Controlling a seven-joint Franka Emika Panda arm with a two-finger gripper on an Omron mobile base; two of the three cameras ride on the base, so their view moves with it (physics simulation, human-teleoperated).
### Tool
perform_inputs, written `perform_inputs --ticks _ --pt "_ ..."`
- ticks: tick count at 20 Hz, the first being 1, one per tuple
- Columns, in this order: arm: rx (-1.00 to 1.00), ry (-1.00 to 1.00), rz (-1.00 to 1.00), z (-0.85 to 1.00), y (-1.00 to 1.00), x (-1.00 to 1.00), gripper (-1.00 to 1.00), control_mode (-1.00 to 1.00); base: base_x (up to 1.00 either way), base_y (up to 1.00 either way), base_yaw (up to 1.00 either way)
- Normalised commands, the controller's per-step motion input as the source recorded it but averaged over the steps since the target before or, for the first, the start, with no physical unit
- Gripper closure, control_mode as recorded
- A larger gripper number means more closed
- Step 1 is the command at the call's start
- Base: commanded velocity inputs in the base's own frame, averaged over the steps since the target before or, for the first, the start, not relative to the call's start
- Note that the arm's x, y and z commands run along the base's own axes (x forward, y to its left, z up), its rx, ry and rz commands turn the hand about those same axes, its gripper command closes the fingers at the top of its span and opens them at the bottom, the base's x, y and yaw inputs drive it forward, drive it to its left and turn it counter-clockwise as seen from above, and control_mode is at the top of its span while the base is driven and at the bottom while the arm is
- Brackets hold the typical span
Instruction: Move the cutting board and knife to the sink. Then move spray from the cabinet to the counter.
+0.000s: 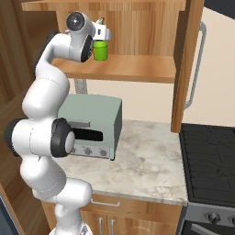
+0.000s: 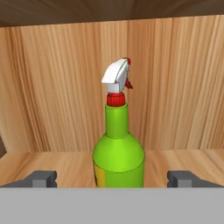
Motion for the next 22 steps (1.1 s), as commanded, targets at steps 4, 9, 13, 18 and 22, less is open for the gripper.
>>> perform_inputs --ticks 4,9,13,18,22 --pt "0.0 0.02 0.01 -0.05 0.0 0.21 -1.0 -1.0 0.0 0.0 0.0" --pt "0.0 0.05 0.01 -0.05 0.0 0.24 -1.0 -1.0 0.0 0.0 0.0" --pt "0.0 0.08 0.0 -0.04 0.0 0.25 -1.0 -1.0 0.0 0.0 0.0" --pt "0.0 0.05 0.01 -0.01 0.0 0.22 -1.0 -1.0 0.0 0.0 0.0" --pt "0.0 0.0 0.01 0.0 0.0 0.14 -1.0 -1.0 0.0 0.0 0.0"
